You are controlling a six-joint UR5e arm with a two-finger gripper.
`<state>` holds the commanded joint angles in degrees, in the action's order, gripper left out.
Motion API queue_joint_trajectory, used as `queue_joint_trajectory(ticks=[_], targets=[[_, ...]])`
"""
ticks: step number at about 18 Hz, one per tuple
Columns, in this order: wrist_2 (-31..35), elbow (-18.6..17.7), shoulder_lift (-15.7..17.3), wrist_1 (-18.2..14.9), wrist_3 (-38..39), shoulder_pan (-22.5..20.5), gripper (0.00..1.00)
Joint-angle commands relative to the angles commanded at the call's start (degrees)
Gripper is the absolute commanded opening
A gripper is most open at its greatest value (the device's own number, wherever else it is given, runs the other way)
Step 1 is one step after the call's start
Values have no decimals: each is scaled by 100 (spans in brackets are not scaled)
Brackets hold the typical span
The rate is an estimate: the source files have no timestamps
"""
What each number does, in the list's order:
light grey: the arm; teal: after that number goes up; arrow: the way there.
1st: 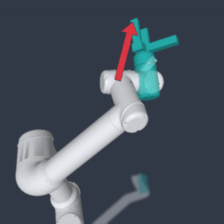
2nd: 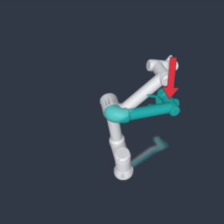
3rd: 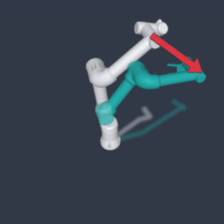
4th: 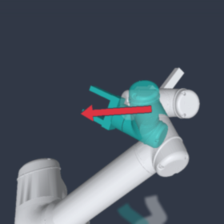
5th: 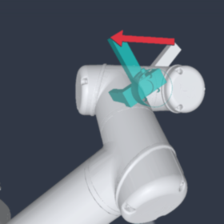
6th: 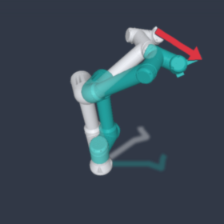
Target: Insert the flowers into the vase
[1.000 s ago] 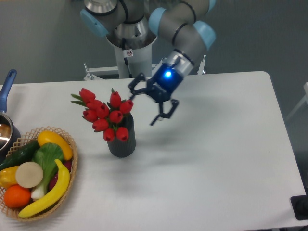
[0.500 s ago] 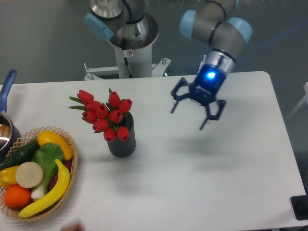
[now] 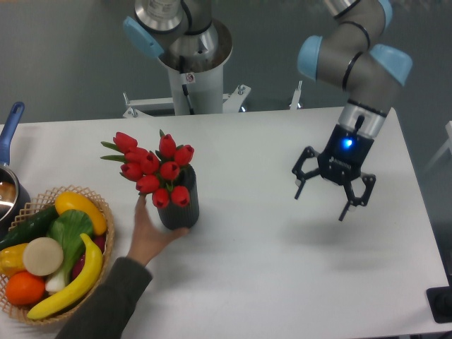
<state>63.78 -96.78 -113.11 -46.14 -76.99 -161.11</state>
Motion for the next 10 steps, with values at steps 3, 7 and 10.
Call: queue_joint_trajectory(ticks=[3,7,10], targets=[[1002,247,-167,-18,35,334,100],[1321,405,-229,-26,-9,475,100],[1663,485,-229,-70,-9,633,100]])
